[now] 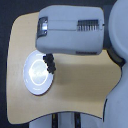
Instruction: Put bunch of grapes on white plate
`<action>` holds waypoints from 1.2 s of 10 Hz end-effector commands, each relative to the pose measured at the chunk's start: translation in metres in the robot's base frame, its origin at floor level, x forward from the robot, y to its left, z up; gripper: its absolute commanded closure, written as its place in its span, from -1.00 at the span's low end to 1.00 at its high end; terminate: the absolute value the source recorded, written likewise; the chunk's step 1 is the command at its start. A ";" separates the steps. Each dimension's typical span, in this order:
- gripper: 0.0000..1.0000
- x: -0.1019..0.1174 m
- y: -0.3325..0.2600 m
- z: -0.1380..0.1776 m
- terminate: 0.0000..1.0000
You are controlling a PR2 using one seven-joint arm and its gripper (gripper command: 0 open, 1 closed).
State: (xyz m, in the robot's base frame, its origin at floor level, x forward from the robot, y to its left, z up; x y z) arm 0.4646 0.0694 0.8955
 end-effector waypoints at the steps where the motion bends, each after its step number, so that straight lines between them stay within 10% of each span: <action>1: 1.00 -0.026 0.059 -0.038 -1.00; 12: 1.00 -0.021 0.071 -0.120 -1.00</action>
State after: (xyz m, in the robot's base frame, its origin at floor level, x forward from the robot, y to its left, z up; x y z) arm 0.4464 0.1383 0.8015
